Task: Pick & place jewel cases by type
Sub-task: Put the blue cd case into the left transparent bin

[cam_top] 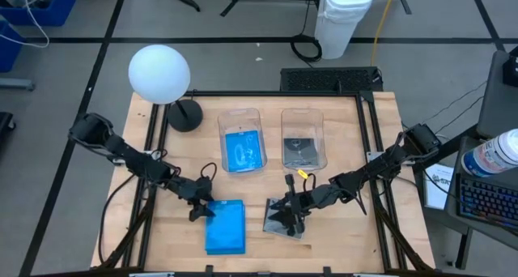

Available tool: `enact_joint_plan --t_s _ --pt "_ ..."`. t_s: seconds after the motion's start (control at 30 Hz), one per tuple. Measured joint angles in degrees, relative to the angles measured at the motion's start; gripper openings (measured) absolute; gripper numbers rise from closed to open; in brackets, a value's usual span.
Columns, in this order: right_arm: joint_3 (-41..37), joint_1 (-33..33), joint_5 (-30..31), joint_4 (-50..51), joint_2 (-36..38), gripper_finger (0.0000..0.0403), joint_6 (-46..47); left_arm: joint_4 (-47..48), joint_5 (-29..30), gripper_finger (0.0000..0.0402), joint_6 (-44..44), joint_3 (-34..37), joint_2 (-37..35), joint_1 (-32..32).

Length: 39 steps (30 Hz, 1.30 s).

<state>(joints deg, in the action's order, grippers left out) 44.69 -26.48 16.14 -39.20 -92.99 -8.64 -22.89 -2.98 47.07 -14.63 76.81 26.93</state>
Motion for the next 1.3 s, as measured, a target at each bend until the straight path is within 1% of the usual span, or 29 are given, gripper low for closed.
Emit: enact_joint_plan --t_s 0.37,0.47,0.57,0.77,0.9,1.3 --pt "0.0 0.0 0.0 0.0 0.0 0.0000 0.0 -2.4 -0.1 0.0310 -0.5 -0.1 2.6 0.0" --pt "0.0 0.0 0.0 0.0 0.0 0.0000 0.0 -2.3 0.0 0.0294 -0.5 -0.1 2.6 0.0" --pt "0.0 0.0 0.0 0.0 0.0 0.0000 0.0 -2.3 0.1 0.0259 -0.9 -0.1 2.7 0.0" --pt "0.0 0.0 0.0 0.0 0.0 0.0000 0.0 -2.1 -0.2 0.0168 -0.4 0.0 2.7 0.0" --pt "0.0 0.0 0.0 0.0 0.0 0.0000 0.0 -2.5 -0.5 0.0114 -0.1 0.0 2.7 0.0" --pt "0.0 0.0 0.0 0.1 0.0 0.0000 0.0 -3.9 -1.5 0.0007 -2.7 -0.1 2.6 0.0"
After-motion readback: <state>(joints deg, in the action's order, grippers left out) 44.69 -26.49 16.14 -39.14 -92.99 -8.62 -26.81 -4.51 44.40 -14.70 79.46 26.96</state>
